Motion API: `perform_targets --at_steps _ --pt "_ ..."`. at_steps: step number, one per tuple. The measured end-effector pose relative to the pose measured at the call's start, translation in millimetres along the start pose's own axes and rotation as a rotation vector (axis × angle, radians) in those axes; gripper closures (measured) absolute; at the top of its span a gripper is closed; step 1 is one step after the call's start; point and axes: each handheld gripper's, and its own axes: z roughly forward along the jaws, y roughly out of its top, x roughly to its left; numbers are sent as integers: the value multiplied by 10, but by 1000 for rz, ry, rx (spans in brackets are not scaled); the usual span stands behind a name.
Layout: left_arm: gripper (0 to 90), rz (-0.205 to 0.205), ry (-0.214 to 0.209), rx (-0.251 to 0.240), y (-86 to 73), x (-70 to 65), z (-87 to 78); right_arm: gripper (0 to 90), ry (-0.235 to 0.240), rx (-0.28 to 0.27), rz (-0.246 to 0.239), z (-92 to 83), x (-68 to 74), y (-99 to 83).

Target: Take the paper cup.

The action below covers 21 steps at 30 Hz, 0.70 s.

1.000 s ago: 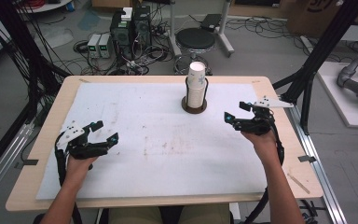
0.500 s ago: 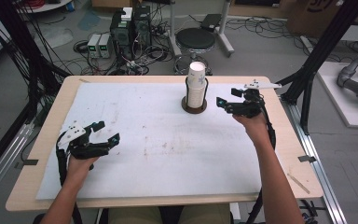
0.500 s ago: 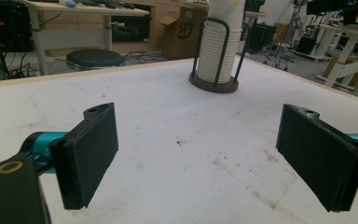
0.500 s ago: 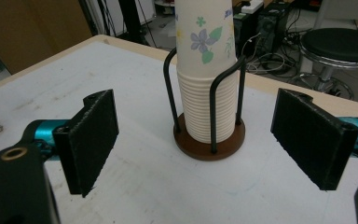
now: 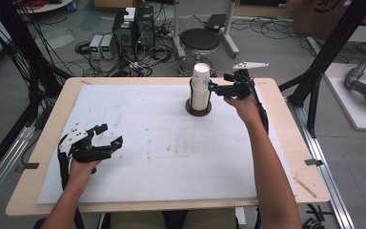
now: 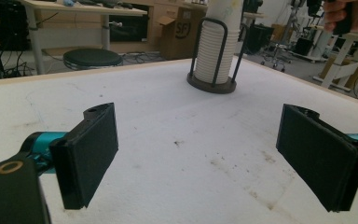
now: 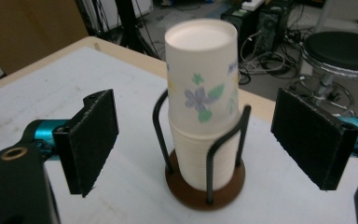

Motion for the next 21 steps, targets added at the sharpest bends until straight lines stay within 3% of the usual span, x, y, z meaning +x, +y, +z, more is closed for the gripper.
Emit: perform_targets --at_steps 6,14,21 --pt "127 0 -6 -2 -2 -4 2 150 1 10 2 185 -19 133" --pt "127 -4 -9 0 -7 -1 6 150 -18 73 -13 514 -22 254" --pt "127 -1 -11 2 -5 4 -2 151 -48 104 17 675 -32 350"
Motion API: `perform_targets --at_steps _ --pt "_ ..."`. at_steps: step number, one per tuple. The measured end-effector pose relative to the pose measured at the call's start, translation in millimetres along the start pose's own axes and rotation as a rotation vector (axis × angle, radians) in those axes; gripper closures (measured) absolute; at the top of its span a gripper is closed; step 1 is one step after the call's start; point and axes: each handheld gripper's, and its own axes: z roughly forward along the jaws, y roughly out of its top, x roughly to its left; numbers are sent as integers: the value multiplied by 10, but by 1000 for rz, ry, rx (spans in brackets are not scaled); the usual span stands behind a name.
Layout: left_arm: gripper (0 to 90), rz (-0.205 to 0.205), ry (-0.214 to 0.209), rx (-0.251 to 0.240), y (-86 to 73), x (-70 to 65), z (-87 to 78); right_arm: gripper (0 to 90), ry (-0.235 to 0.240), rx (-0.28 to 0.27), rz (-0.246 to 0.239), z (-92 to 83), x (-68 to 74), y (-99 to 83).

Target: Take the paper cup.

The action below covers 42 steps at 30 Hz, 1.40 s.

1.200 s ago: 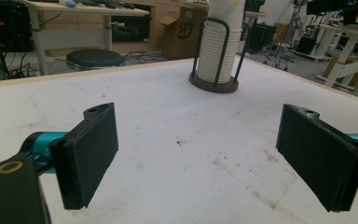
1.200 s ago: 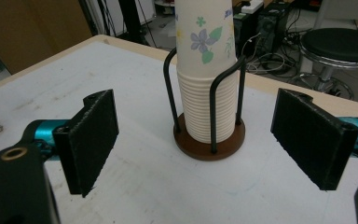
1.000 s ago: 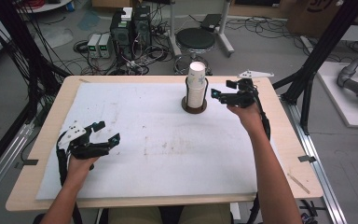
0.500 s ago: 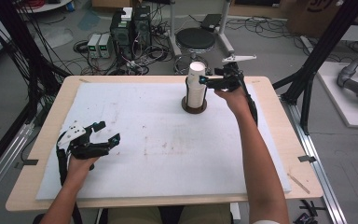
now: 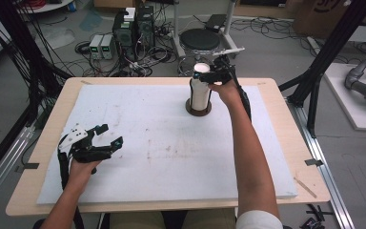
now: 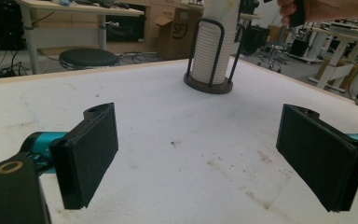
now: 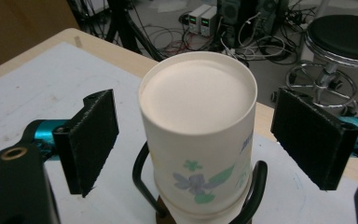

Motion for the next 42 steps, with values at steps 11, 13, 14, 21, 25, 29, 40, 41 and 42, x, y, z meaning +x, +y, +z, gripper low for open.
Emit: perform_targets --at_steps 11,13,14,21,25,29,40,41,42 --pt "127 -11 0 -8 -7 21 -10 255 -31 1 -12 107 -9 7" --pt "127 -13 0 -11 -8 21 -9 270 -32 -2 -15 104 -3 11" --pt "127 -13 -1 -9 -7 21 -10 290 -33 -6 -20 99 1 13" --pt "127 -14 -3 -9 -7 23 -8 337 -36 -15 -49 96 18 23" --pt "127 -13 -3 -8 -8 24 -8 344 -39 -17 -57 84 17 28" --pt "127 -13 -5 -9 -7 22 -6 347 -33 -34 -48 49 8 40" --pt "127 -17 -6 -10 -9 22 -4 353 -34 -77 -67 -79 24 161" --pt "127 -17 -7 -9 -8 22 -5 356 -31 -102 -69 -131 26 187" --pt "127 -18 -8 -9 -8 22 -6 357 -34 -112 -65 -160 25 196"
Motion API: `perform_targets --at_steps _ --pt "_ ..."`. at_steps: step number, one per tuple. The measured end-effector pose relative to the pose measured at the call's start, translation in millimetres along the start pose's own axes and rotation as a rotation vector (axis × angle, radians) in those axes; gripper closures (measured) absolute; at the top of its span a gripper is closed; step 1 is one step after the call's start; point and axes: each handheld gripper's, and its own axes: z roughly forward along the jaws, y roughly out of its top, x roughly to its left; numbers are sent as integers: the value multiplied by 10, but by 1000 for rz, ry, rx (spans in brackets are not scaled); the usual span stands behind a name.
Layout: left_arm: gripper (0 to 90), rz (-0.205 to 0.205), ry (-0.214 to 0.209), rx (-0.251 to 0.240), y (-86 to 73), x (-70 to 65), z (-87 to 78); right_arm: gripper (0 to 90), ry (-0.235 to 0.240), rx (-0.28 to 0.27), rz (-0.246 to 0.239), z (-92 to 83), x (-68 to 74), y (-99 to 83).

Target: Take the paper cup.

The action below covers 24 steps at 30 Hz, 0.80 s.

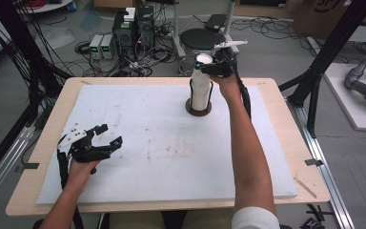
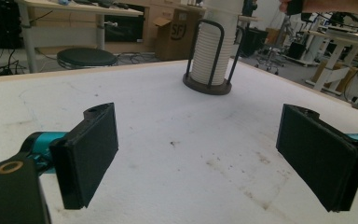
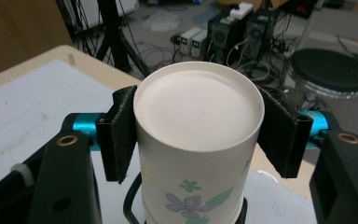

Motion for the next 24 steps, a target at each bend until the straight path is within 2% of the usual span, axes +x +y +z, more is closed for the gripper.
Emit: perform_targets --at_steps 7,9,11,12,14,15,16,17,18,21,24 --pt "127 0 -9 0 -2 -7 11 359 15 -59 5 -182 -18 79" --pt "127 -2 -11 1 -2 -5 12 360 15 -82 -11 -296 -7 163" --pt "127 0 -13 5 1 -3 9 360 15 -91 -12 -338 -1 195" --pt "127 -4 -14 5 3 -8 8 361 19 -119 -25 -432 16 264" --pt "127 -4 -13 0 5 -21 7 362 20 -135 -39 -529 45 323" --pt "127 -2 -12 2 7 -32 3 362 20 -135 -39 -529 45 323" --pt "127 -3 -12 0 5 -44 0 363 19 -138 -61 -625 76 359" --pt "127 -1 -12 3 2 -53 -8 363 19 -138 -61 -625 76 359" --pt "127 0 -13 4 -1 -64 -12 363 22 -143 -71 -721 101 360" --pt "127 2 -15 11 -19 -102 -35 364 28 -146 -75 -818 124 327" --pt "127 6 -20 14 -40 -155 -71 365 44 -143 -81 -1019 169 195"
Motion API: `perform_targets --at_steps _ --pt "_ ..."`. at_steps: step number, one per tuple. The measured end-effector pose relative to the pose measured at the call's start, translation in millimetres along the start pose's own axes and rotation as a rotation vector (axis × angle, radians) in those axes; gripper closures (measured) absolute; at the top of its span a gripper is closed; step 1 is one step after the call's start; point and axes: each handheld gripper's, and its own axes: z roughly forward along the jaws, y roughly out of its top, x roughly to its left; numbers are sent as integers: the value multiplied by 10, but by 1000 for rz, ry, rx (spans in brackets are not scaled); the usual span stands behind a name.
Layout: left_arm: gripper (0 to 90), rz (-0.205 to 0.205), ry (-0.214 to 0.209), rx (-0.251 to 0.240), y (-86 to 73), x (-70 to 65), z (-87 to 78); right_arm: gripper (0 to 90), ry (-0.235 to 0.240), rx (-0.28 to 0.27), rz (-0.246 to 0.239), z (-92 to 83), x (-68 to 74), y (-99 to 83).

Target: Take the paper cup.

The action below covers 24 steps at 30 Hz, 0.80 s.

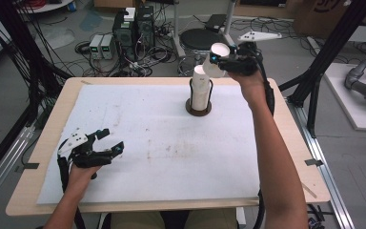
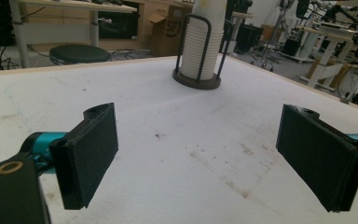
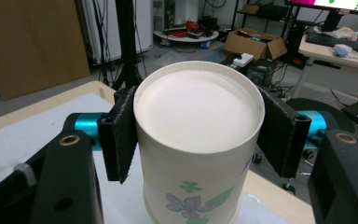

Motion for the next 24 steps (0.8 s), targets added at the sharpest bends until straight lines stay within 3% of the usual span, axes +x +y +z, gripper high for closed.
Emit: perform_targets --at_steps 7,10,11,12,15,18,24 --pt "121 28 -8 16 -33 -114 -38 367 52 7 5 -319 137 -248" --pt "121 40 -19 18 -37 -125 -40 367 94 11 0 -444 246 -418" --pt "122 38 -34 19 -43 -115 -42 367 116 26 -12 -503 335 -554" --pt "123 38 -34 19 -43 -115 -42 367 116 26 -12 -503 335 -554" --pt "123 31 -44 18 -50 -98 -36 367 166 43 -18 -574 503 -845" --pt "123 28 -51 17 -45 -101 -34 367 185 52 -21 -558 591 -1036" --pt "123 42 -68 10 -18 -146 22 366 211 73 -19 -490 657 -1208"
